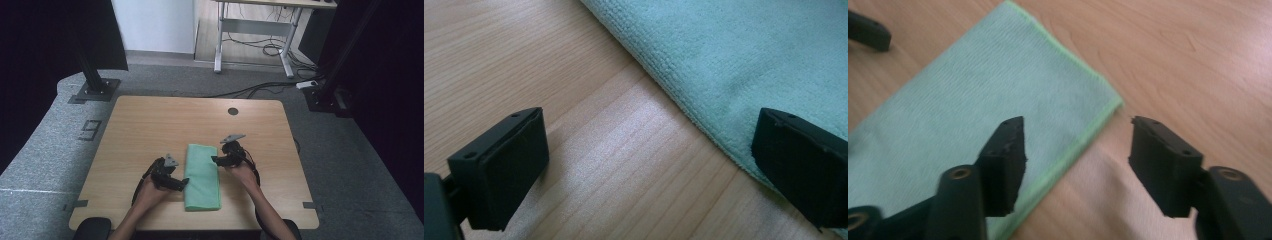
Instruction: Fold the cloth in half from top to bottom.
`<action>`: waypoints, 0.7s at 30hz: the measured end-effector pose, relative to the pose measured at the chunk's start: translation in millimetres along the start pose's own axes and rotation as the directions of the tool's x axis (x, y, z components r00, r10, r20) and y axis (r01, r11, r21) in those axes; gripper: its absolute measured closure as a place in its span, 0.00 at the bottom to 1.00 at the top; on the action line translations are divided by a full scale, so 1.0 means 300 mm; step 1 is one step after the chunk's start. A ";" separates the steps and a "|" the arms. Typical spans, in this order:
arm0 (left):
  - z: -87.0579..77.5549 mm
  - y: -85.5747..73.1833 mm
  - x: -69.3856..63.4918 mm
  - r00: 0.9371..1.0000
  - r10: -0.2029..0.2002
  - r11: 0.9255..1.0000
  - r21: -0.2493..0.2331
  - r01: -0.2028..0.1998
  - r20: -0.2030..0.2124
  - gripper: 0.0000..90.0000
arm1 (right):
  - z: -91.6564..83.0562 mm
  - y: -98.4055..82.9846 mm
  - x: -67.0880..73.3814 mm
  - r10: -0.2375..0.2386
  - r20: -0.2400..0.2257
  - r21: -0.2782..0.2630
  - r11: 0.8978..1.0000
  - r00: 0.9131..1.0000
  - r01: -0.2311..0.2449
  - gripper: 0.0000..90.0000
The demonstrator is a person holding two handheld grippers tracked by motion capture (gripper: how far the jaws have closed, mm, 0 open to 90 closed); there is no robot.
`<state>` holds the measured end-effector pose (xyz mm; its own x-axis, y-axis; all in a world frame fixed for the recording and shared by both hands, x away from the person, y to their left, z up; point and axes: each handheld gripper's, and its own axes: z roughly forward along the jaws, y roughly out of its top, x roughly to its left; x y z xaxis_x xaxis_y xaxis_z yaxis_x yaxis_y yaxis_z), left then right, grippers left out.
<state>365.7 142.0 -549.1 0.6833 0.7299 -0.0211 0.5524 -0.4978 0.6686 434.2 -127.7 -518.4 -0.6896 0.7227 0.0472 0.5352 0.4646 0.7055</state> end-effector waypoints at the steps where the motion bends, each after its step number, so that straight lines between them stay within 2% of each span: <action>1: 0.000 0.000 0.000 1.000 0.000 1.000 -0.001 0.000 0.000 0.02 | 0.007 0.008 -0.004 -0.001 -0.001 0.001 1.000 1.000 0.001 0.48; 6: 0.000 0.000 0.000 1.000 -0.001 1.000 -0.001 0.001 0.000 0.02 | 0.054 0.048 -0.023 -0.017 0.007 0.018 1.000 1.000 0.017 0.60; 8: 0.000 0.000 0.000 1.000 0.000 1.000 0.000 0.000 0.000 0.02 | 0.075 0.057 -0.035 -0.016 0.014 0.022 1.000 1.000 0.016 0.60; 13: 0.001 0.000 0.001 1.000 0.000 1.000 -0.001 0.000 0.000 0.02 | 0.114 0.062 -0.059 -0.011 0.033 0.039 0.999 0.999 0.010 0.53; 17: 0.001 0.000 0.001 1.000 0.000 1.000 -0.001 0.000 0.001 0.02 | 0.140 0.062 -0.062 -0.019 0.015 0.057 0.998 1.000 0.018 0.43; 19: 0.001 0.001 0.001 1.000 0.000 1.000 -0.001 0.000 0.001 0.02 | 0.149 0.062 -0.059 -0.023 0.005 0.063 0.998 1.000 0.022 0.43; 21: 0.001 0.001 0.001 1.000 0.000 1.000 -0.001 0.000 0.002 0.02 | 0.152 0.059 -0.058 -0.020 -0.007 0.058 0.998 1.000 0.020 0.47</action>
<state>366.1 141.9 -549.2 0.6842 0.7290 -0.0221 0.5519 -0.4977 0.6691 477.9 -108.7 -539.0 -0.7034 0.7098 0.0377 0.5484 0.5081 0.6642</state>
